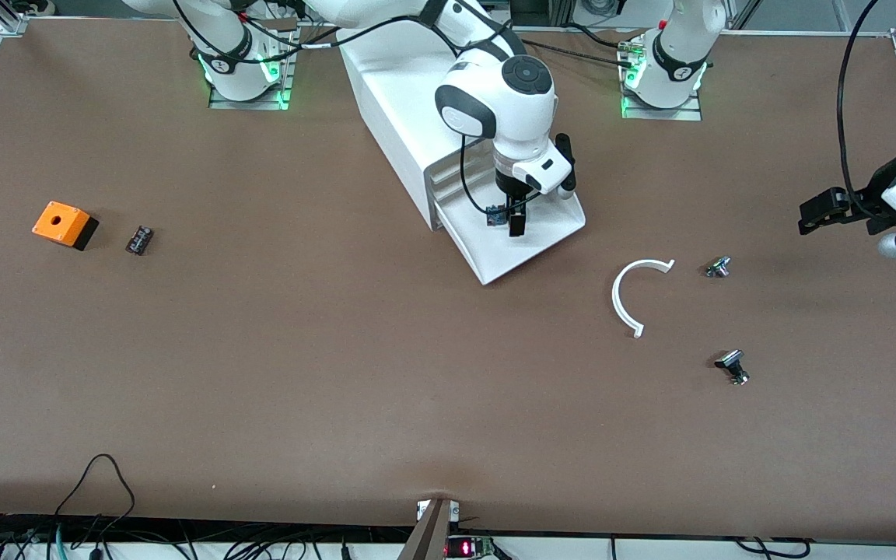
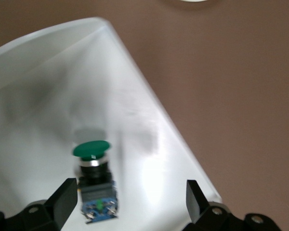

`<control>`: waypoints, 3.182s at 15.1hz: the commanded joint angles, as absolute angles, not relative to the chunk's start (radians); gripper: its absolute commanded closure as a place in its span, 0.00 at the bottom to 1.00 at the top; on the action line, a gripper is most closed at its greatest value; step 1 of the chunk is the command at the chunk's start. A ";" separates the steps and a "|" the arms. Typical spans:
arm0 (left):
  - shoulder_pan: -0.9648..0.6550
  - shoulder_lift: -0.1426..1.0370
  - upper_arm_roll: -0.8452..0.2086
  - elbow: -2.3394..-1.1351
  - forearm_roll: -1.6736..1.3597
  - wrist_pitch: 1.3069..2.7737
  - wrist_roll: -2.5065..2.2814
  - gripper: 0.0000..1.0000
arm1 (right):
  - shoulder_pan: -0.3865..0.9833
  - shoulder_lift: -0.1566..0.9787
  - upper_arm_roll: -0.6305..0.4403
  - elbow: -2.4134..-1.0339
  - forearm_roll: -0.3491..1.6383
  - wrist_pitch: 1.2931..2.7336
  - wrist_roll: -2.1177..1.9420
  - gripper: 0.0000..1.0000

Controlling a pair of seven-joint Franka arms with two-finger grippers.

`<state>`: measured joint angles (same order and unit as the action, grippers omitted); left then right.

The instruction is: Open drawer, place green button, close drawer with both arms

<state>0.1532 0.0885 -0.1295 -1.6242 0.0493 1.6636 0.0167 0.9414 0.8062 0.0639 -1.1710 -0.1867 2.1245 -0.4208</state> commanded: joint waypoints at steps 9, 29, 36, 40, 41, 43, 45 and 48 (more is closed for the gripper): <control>0.097 0.274 -0.199 -1.773 -0.032 1.969 -0.361 0.00 | 0.628 0.578 0.023 -1.275 -0.179 1.967 -0.183 0.00; -0.160 0.351 -0.422 -2.184 -0.290 2.376 -0.647 0.00 | 0.018 0.150 0.015 -1.559 0.037 1.769 0.287 0.00; -0.255 0.350 -0.466 -2.269 -0.291 2.333 -0.649 0.00 | 0.037 0.143 -0.070 -1.560 0.038 1.736 -0.175 0.00; -0.261 0.347 -0.466 -2.264 -0.291 2.316 -0.647 0.00 | 0.063 0.123 -0.080 -1.559 0.029 1.674 -0.059 0.00; -0.253 0.342 -0.466 -2.260 -0.288 2.316 -0.647 0.00 | 0.069 0.111 -0.078 -1.566 0.028 1.654 0.075 0.00; -0.182 0.304 -0.463 -2.241 -0.279 2.330 -0.646 0.00 | 0.068 0.077 -0.083 -1.604 0.028 1.634 0.160 0.00; -0.083 0.267 -0.463 -2.200 -0.279 2.348 -0.646 0.00 | 0.067 0.072 -0.106 -1.609 0.026 1.635 0.076 0.00; 0.041 0.187 -0.450 -2.184 -0.281 2.425 -0.646 0.00 | 0.067 0.072 -0.112 -1.608 0.026 1.621 0.002 0.00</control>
<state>-0.0324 0.2680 -0.4534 -2.1748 -0.2618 2.3982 -0.6580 0.0655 0.0993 -0.1053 -1.5785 0.0267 1.6314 0.0415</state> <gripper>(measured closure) 0.000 0.000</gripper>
